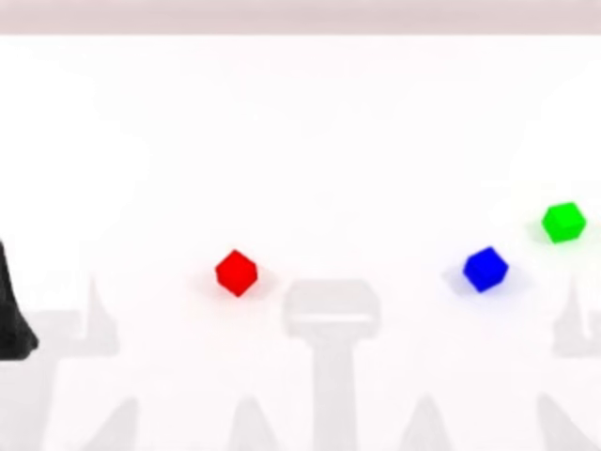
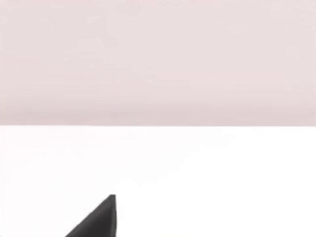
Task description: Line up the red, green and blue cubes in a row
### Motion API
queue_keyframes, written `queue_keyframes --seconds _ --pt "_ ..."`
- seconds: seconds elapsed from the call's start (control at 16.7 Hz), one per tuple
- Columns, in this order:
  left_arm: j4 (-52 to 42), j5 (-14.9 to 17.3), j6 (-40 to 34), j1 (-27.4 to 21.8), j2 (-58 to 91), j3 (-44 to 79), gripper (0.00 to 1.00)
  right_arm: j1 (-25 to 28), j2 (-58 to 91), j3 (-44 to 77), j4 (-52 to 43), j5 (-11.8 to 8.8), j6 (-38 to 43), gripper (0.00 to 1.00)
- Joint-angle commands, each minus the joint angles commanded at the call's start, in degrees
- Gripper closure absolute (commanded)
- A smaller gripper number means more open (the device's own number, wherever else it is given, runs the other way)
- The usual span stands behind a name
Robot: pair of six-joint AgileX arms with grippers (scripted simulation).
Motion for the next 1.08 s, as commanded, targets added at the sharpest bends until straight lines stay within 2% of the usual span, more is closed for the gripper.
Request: queue_keyframes --seconds 0.24,0.48,0.72,1.08 --pt "-1.2 0.1 0.2 -0.7 1.8 1.7 0.0 0.0 0.0 0.0 0.0 0.0 0.0 0.0" --pt "-8.1 0.2 1.2 -4.0 12.6 12.1 0.0 0.0 0.0 0.0 0.0 0.0 0.0 0.0" --pt "-19.3 0.1 3.0 -9.0 33.0 28.6 0.0 0.0 0.0 0.0 0.0 0.0 0.0 0.0" --pt "-39.2 0.0 6.2 -17.7 71.8 56.1 0.0 0.0 0.0 0.0 0.0 0.0 0.0 0.0"
